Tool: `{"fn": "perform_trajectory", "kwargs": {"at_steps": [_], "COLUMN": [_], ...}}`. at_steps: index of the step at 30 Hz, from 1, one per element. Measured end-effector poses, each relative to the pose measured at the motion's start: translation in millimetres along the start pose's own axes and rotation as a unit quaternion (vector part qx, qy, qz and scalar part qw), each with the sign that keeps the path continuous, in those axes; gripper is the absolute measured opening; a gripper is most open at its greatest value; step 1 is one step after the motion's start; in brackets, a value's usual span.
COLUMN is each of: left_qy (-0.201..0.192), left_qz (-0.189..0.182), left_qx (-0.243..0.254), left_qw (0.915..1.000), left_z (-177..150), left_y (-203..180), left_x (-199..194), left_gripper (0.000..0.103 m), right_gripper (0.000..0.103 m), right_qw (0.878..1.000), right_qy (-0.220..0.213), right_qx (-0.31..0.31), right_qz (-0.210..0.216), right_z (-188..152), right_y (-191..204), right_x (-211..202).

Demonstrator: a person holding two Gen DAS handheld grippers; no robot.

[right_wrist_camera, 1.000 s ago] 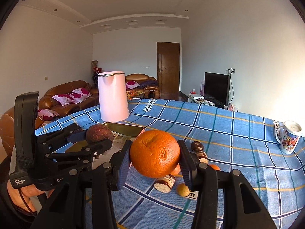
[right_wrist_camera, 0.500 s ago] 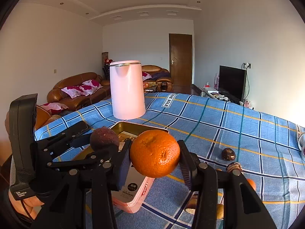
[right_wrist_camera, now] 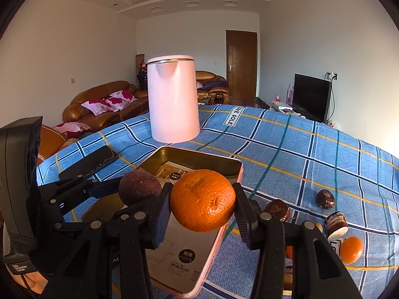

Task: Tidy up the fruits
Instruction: 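Lift and carry the beet over the tin with the left tool while the right tool carries the orange there, then open the left tool to drop the beet into the tin while the right tool drops the orange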

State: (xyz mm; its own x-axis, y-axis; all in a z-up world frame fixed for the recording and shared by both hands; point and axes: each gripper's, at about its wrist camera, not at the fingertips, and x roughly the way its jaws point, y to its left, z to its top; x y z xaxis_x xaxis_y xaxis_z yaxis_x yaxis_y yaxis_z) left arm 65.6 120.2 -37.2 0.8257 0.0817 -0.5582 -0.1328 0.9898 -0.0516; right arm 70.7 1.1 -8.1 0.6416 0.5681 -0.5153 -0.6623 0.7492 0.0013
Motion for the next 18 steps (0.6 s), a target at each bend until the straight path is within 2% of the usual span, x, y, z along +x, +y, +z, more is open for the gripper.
{"fn": "perform_trajectory", "kwargs": {"at_steps": [6, 11, 18], "left_qy": [0.011, 0.011, 0.009], "left_qz": [-0.002, 0.017, 0.018], "left_qx": [-0.001, 0.016, 0.030], "left_qw": [0.9999, 0.9997, 0.9993], "left_z": [1.5, 2.7, 0.8], "left_y": [8.3, 11.9, 15.9], "left_x": [2.2, 8.1, 6.1], "left_gripper": [0.054, 0.054, 0.054], "right_gripper": [0.049, 0.049, 0.049], "right_qw": [1.000, 1.000, 0.999], "right_qy": [0.011, 0.022, 0.032], "right_qx": [-0.004, -0.006, -0.007], "right_qz": [-0.002, 0.001, 0.019], "right_z": [-1.4, -1.6, -0.2], "right_y": [5.6, 12.6, 23.0], "right_x": [9.6, 16.9, 25.6]}}
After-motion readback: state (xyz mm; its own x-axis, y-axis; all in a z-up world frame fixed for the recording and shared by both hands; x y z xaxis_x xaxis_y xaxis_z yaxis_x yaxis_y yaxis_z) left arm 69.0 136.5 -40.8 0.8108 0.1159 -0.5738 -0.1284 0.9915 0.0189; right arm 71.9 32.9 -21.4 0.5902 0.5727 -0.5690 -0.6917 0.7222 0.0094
